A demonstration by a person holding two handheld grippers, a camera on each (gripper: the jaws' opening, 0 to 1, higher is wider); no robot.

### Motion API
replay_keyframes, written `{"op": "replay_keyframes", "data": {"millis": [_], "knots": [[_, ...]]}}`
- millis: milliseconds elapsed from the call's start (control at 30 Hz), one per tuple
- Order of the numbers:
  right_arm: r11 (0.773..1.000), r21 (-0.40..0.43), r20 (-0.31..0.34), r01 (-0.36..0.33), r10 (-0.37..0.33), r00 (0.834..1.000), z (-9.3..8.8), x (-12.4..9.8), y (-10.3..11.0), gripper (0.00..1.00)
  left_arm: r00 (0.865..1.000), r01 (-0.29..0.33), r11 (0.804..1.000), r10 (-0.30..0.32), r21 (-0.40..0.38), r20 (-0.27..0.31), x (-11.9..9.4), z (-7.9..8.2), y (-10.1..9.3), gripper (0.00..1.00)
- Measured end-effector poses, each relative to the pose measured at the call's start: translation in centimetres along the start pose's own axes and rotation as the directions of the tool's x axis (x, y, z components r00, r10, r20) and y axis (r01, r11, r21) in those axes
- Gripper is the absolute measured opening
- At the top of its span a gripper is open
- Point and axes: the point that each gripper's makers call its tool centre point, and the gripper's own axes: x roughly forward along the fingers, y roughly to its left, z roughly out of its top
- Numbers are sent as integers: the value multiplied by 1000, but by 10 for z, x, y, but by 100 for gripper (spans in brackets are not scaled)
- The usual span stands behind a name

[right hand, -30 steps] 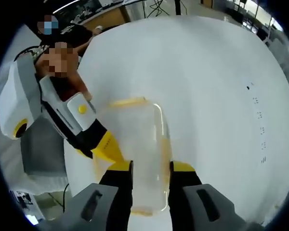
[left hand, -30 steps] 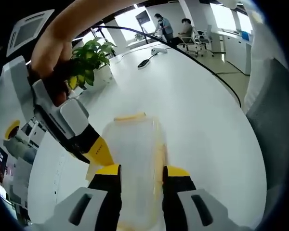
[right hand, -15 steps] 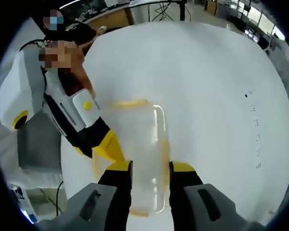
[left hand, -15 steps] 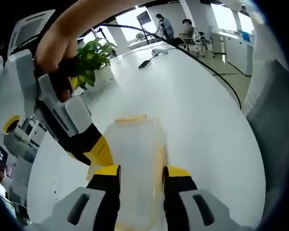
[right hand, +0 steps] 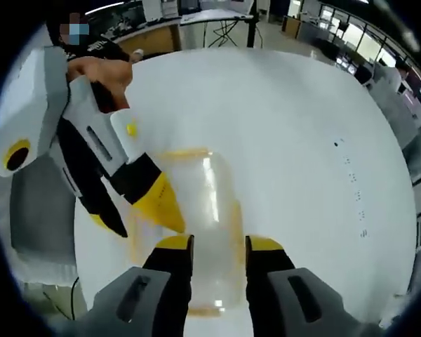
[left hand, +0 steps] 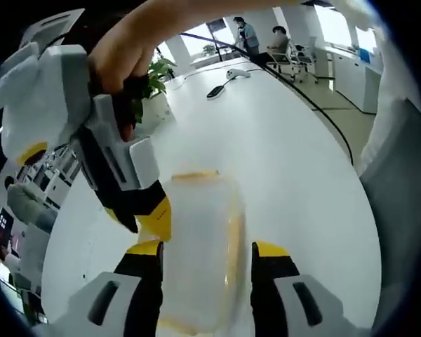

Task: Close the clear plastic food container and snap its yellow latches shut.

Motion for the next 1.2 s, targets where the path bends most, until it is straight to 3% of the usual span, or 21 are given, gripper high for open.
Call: {"op": "replay_keyframes", "data": {"millis": [267,433,533,700,900,1000,1100,1200], "knots": [[1000,-6,8,9,-9,1000,-1,-7,9,35,999,-41,998,40,-38,-6,-12,-5,14,48],[1000,-16,31,19,-19,999,1,-17,10,40,998,-62,996,62,-61,-12,-21,-11,27,55],[999,-27,44,27,-26,999,-1,-22,11,46,997,-71,996,70,-57,-17,-25,-14,34,64],[999,-25,45,37,-36,998,-12,-27,11,50,997,-61,997,59,-38,-42,-28,-23,40,75],[999,-50,13,20,-19,1000,-31,-27,20,64,998,-6,999,4,-42,-56,-24,-28,40,81],[999,-43,-6,0,-1,1000,-42,-26,25,63,996,3,1000,-4,-15,-94,-20,-35,44,82],[999,-46,-12,0,0,1000,-48,-24,27,70,992,42,999,-45,-26,-117,-17,-40,40,86],[999,-43,-10,-15,15,1000,-51,-21,30,74,986,68,998,-66,12,-155,-14,-47,37,87]]}}
